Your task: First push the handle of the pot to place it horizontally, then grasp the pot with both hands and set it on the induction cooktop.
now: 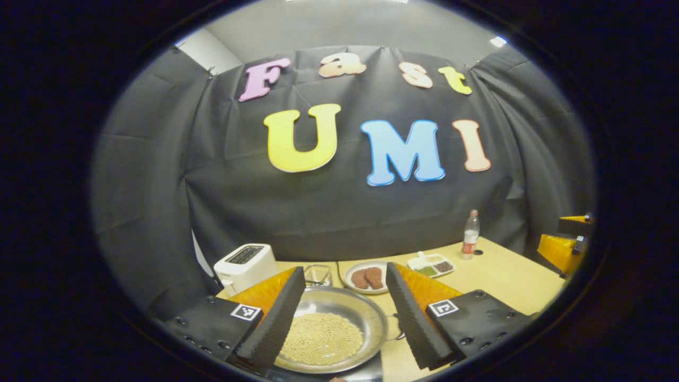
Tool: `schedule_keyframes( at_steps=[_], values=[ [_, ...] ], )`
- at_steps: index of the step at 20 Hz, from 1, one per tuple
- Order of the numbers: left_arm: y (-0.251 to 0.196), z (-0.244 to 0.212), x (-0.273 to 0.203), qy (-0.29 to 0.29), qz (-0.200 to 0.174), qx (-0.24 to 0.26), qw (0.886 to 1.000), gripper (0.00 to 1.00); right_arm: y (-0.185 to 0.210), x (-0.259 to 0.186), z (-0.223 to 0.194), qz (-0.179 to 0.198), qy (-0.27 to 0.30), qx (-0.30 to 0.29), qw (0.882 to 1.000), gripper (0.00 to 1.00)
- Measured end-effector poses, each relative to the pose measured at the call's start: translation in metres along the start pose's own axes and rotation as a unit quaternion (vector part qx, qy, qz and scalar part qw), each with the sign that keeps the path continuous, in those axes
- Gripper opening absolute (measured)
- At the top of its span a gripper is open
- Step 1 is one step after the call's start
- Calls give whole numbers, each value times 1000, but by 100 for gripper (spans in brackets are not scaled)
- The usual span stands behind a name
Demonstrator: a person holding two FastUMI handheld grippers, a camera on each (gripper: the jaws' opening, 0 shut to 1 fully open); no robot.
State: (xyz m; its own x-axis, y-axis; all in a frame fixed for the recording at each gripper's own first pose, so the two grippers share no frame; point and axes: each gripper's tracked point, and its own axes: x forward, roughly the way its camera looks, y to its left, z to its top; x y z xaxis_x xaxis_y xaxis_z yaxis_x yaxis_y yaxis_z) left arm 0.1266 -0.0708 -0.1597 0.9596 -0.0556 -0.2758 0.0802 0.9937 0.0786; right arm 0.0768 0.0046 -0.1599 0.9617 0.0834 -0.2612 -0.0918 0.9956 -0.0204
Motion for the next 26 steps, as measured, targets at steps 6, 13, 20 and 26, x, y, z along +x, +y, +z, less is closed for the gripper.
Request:
schedule_keyframes(
  at_steps=[6,13,20,26],
  values=[
    [-88,46,-54,-50,-15,-5,999,100,-85,-35,15,-10,-12,21,1000,97],
    [-92,76,-107,-79,-8,-3,997,96,-101,-66,60,0,-54,26,998,97],
    [-34,86,-144,-92,31,-26,995,100,-71,-100,79,14,-71,20,997,97],
    [-4,88,-170,-102,42,-29,994,99,-57,-124,94,14,-92,16,996,97]
  ],
)
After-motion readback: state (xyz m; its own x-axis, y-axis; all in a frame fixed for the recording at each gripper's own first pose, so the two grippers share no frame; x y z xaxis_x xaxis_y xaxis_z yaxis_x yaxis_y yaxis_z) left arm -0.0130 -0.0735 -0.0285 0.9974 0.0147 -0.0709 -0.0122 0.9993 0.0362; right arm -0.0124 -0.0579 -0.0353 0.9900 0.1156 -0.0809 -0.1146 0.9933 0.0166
